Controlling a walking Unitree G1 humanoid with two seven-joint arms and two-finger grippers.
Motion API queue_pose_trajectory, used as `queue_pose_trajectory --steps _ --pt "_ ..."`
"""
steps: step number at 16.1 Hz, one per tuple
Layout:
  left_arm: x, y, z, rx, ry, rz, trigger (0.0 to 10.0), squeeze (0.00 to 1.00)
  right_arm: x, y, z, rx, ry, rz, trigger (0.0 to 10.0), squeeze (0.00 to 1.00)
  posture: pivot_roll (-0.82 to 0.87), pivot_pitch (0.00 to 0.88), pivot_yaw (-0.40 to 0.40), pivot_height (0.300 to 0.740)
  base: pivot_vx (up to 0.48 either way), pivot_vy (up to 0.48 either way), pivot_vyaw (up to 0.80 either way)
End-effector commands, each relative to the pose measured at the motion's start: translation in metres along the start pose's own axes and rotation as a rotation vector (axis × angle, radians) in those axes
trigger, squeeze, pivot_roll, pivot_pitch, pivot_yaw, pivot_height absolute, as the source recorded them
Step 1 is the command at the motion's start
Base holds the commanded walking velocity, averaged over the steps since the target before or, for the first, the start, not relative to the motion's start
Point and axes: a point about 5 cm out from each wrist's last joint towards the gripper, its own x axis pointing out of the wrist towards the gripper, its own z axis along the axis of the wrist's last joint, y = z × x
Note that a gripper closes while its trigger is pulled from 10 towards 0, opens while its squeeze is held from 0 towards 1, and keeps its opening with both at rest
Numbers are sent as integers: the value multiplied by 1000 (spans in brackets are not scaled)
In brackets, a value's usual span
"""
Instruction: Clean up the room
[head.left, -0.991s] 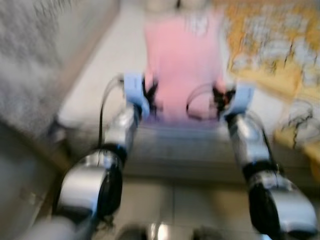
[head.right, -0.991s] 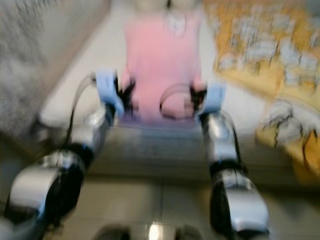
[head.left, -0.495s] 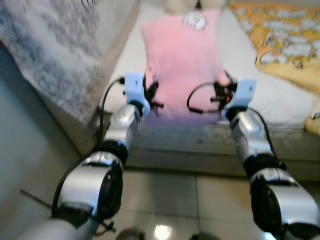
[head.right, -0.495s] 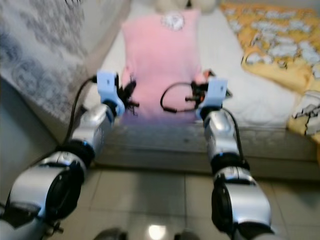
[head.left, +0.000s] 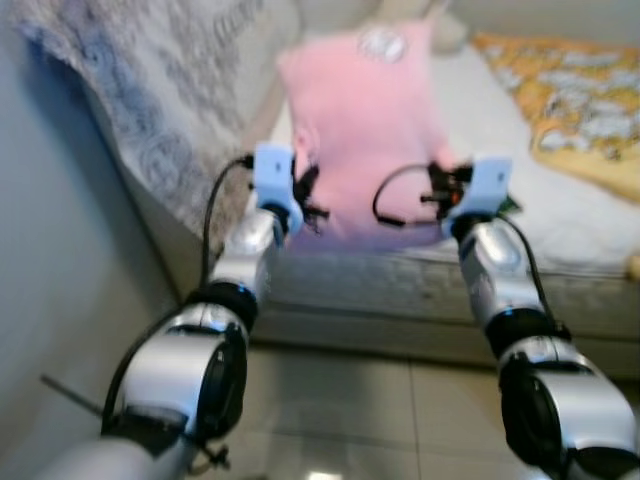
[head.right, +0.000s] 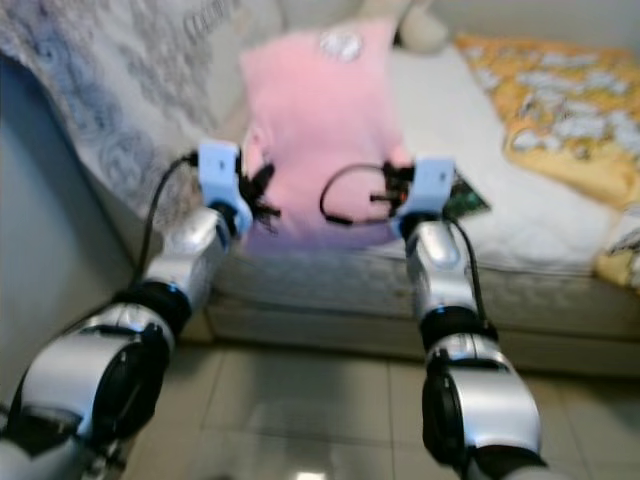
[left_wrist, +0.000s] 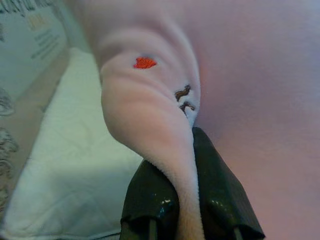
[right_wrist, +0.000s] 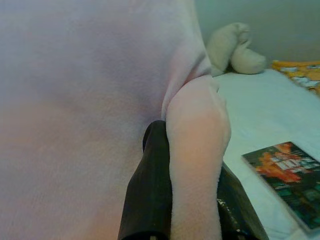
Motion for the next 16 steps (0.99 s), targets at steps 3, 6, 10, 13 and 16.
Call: queue_pose_trajectory --steps 3,6,10,13,16 --pt "1 13 12 -2 -32 61 10000 0 0 -4 5 -16 -29 -12 10000 0 -61 0 26 740 458 0 0" --pt "0 15 12 -5 -34 78 10000 0 0 -6 6 -20 -26 -12 10000 0 -58 0 20 740 456 0 0" --pt "-1 17 9 -10 -21 93 10000 0 0 1 3 -16 -20 8 10000 0 -55 0 18 740 451 0 0" --pt "-1 18 11 -6 -22 97 10000 0 0 1 1 -10 -13 6 10000 0 -48 0 22 740 440 0 0" --pt "0 20 13 -7 -24 104 10000 0 0 5 0 -5 -8 13 10000 0 -46 0 22 740 431 0 0"
